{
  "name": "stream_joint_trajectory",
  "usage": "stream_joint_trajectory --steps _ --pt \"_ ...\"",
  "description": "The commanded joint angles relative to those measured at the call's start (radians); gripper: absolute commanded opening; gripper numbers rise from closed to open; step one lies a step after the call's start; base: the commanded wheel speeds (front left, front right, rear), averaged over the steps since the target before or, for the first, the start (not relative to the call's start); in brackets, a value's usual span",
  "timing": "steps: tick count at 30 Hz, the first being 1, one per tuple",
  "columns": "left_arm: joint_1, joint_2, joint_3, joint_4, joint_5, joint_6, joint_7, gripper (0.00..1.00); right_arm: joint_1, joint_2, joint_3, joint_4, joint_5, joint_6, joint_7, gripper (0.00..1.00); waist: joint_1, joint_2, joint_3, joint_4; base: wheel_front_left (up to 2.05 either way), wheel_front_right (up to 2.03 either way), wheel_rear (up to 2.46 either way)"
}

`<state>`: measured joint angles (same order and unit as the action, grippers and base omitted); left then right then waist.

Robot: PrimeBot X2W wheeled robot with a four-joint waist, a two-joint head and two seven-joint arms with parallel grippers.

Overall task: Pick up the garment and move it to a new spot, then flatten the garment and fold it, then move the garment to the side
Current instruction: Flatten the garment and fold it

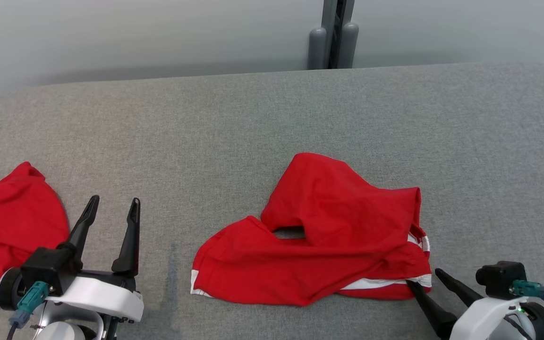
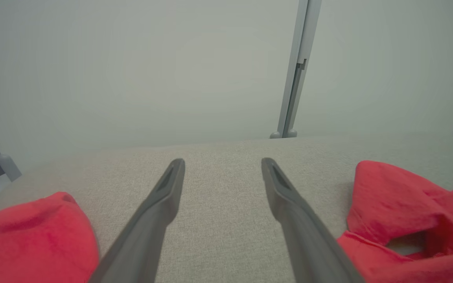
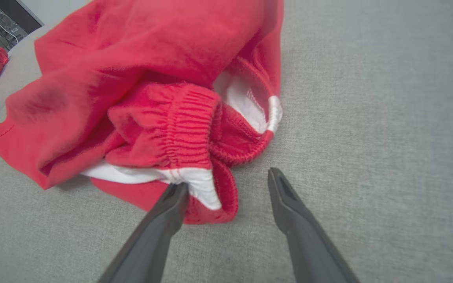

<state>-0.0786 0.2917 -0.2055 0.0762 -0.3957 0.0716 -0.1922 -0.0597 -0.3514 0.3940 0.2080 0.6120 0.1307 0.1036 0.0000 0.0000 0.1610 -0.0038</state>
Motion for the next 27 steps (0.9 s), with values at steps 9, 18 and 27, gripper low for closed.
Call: stream_joint_trajectory --steps 9,18,27 --pt "0.024 0.016 0.006 -0.006 -0.008 0.018 0.009 1.00 0.094 -0.084 -0.086 -0.169 0.030 0.000 0.026 1.00 0.0000 0.0000 -0.033 -0.012 0.00 0.00 0.00" --pt "0.032 0.020 0.007 -0.020 -0.008 0.029 0.007 1.00 0.126 -0.088 -0.140 -0.351 -0.039 0.000 0.036 1.00 0.0000 0.0000 -0.048 -0.005 0.00 0.00 0.00" --pt "0.039 0.024 0.017 -0.066 0.001 0.056 -0.002 1.00 0.075 0.035 -0.227 -0.396 -0.221 0.000 -0.167 1.00 0.0000 0.0000 -0.065 0.005 0.00 0.00 0.00"
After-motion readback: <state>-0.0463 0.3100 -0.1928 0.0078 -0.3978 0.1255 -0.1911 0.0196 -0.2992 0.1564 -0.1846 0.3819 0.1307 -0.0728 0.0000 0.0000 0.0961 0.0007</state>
